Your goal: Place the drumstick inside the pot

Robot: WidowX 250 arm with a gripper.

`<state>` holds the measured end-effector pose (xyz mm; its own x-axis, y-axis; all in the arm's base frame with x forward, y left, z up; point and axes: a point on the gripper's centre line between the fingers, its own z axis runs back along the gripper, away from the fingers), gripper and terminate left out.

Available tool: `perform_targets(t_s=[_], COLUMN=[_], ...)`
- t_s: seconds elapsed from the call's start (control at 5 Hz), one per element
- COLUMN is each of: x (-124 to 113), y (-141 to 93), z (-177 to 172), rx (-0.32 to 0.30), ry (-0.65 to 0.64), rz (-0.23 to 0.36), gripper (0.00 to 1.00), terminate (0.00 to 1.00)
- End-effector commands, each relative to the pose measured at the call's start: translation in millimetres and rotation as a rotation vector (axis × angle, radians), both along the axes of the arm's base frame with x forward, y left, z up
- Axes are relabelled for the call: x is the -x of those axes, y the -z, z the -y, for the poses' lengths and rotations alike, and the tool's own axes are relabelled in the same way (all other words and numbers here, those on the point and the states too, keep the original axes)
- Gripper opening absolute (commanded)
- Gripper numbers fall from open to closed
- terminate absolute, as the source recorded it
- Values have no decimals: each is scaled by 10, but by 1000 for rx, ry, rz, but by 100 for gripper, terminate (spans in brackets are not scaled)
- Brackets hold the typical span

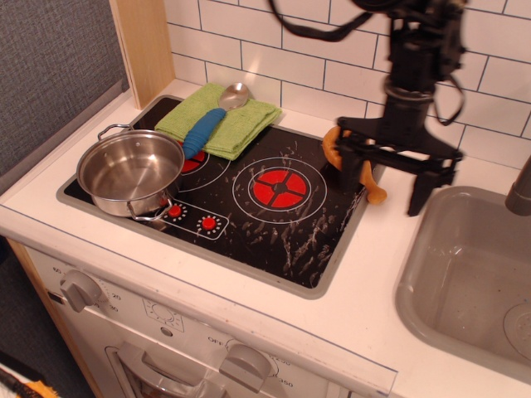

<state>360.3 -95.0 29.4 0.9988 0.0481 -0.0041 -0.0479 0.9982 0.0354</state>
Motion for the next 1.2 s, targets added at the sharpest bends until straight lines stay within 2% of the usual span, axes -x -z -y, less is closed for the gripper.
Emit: perform_targets(t_s=[0.0, 0.4, 0.6, 0.8, 1.0], x=[-229, -300, -333, -309, -247], y=[30, -63, -26, -9, -92], z=[-197, -497, -561, -603, -650], rx=[-166, -150, -148, -174, -192], ry=[-354, -514, -517, -461, -348], rz=[48, 112, 126, 120, 158], gripper=[100, 100, 0, 0, 0], terminate=[0, 0, 0, 0, 0])
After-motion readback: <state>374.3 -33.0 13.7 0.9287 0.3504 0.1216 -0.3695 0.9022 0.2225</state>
